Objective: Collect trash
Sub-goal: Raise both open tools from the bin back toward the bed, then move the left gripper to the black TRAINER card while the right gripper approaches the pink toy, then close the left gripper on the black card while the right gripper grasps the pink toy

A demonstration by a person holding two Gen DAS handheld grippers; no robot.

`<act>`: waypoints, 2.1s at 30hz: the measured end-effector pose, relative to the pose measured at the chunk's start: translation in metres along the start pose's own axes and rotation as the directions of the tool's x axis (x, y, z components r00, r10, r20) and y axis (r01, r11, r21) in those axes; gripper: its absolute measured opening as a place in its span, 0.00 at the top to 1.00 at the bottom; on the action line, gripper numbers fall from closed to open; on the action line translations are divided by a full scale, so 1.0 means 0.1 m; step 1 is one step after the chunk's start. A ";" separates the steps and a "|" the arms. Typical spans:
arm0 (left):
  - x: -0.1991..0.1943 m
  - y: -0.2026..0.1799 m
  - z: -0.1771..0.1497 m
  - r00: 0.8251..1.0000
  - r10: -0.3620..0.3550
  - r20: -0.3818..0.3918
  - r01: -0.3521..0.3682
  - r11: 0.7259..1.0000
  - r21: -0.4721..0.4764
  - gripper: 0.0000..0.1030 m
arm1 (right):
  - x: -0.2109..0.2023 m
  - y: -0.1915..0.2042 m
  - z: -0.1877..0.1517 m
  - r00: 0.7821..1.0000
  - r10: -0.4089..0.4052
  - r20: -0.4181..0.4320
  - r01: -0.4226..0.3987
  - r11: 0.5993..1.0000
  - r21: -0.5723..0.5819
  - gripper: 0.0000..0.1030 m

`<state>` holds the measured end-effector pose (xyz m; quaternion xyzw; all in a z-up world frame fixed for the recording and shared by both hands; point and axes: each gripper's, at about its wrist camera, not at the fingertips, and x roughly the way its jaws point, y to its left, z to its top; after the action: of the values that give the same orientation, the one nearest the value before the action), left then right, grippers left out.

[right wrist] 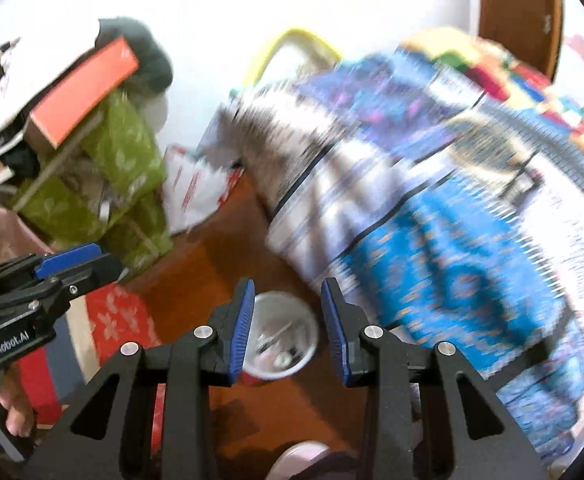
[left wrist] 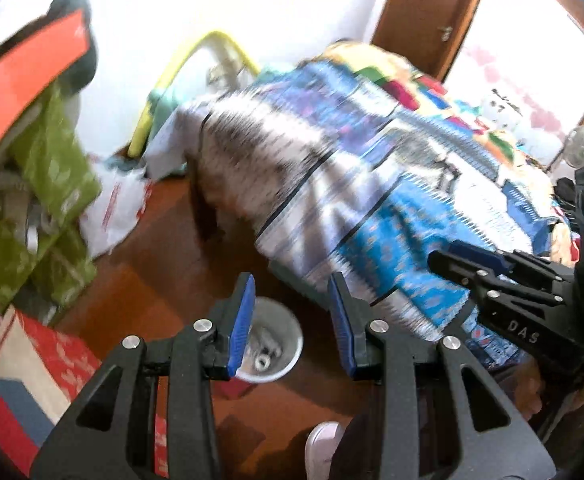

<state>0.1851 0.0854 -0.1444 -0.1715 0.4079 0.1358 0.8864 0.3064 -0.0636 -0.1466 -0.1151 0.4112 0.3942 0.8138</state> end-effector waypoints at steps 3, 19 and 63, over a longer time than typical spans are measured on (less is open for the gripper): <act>-0.12 -0.30 0.16 0.997 -0.029 0.067 0.026 0.999 0.047 0.59 | -0.39 -0.27 0.06 0.991 -0.059 0.122 0.057 0.998 0.013 0.69; 0.05 -1.71 1.01 0.957 -0.150 0.249 0.106 0.977 0.183 0.26 | -1.52 -1.55 0.40 0.857 -0.284 0.430 0.252 0.959 0.131 0.14; 3.44 -2.95 1.69 0.976 -0.179 -0.123 0.200 0.960 0.196 0.38 | 1.22 -3.65 0.74 0.986 -0.164 -0.005 0.162 0.969 0.186 0.83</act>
<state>0.6285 -0.0766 -0.2500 -0.1234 0.4470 -0.0021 0.8860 0.6607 -0.2005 -0.2419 -0.0697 0.4310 0.2866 0.8528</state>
